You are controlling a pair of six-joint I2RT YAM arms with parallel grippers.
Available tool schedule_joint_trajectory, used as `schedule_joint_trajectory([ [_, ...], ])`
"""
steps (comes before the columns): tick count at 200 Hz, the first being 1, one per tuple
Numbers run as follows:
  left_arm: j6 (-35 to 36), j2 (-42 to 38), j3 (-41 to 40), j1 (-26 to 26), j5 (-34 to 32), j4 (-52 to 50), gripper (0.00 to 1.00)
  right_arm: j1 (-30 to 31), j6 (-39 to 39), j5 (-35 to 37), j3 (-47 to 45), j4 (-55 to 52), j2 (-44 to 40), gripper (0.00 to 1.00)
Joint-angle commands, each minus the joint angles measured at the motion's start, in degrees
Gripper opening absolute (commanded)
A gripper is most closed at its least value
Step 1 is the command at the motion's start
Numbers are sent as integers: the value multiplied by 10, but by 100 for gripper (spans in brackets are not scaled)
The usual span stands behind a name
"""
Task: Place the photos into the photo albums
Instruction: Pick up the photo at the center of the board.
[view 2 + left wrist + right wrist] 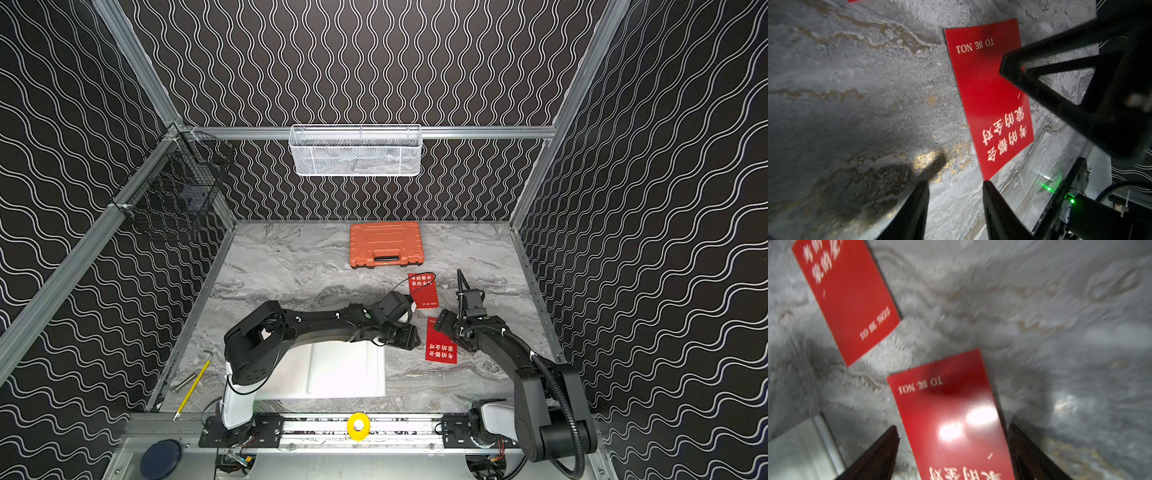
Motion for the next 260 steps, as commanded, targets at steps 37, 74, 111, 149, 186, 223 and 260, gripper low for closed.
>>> schedule_joint_trajectory([
  [37, 1, 19, 29, 3, -4, -25, 43, 20, 17, 27, -1, -38, -12, 83],
  [74, 11, 46, 65, 4, 1, -33, 41, 19, 12, 15, -14, -37, -20, 82],
  [111, 10, 67, 84, 4, 8, -34, 35, 20, 10, -19, -34, -15, -24, 74],
  [149, 8, 74, 85, 4, 11, -33, 30, 20, 8, -46, -42, 6, -24, 65],
  [186, 9, 75, 87, 5, 13, -37, 29, 20, 7, -72, -47, 25, -33, 61],
  [223, 3, 76, 79, 14, 19, -33, 29, 19, 4, -95, -44, 31, -62, 57],
  [260, 8, 69, 65, 24, 26, -26, 29, 19, 2, -113, -39, 28, -100, 54],
])
